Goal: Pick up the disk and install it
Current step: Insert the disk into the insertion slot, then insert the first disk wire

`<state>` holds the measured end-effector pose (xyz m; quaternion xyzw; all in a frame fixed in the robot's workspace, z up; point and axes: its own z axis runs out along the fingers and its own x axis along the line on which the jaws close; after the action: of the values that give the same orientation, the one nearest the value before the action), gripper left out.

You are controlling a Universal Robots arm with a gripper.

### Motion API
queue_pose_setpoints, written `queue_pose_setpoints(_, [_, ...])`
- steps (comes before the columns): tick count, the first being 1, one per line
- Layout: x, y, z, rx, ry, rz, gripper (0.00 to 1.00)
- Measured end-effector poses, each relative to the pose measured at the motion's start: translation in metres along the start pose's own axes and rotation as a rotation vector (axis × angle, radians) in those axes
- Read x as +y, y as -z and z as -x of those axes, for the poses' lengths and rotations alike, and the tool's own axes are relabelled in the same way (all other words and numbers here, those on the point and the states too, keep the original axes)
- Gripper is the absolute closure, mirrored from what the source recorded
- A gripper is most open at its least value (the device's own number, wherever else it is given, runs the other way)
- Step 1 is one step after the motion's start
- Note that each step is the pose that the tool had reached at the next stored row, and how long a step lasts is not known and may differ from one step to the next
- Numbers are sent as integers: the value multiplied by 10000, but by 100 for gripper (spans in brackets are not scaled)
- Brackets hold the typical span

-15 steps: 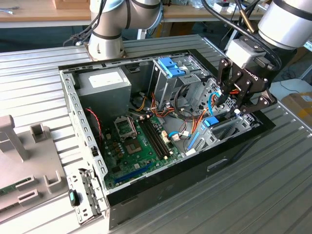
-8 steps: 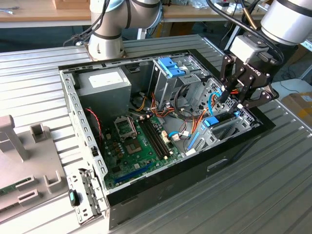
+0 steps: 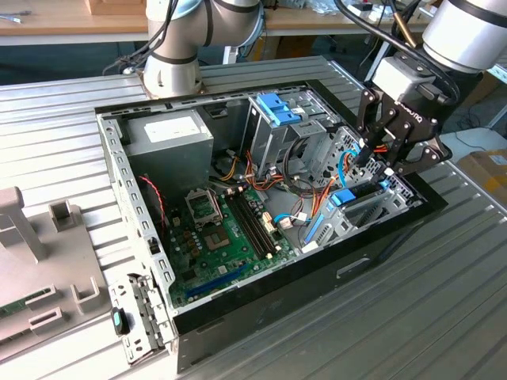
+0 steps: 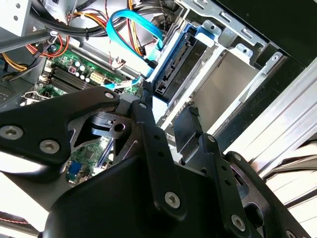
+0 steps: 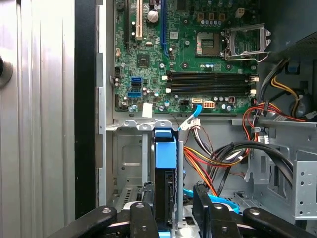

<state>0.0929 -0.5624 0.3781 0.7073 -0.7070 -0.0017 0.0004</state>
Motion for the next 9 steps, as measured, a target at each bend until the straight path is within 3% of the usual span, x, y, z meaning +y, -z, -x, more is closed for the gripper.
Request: queue_pose_setpoints(9, [0, 0, 26, 0, 0, 0, 56])
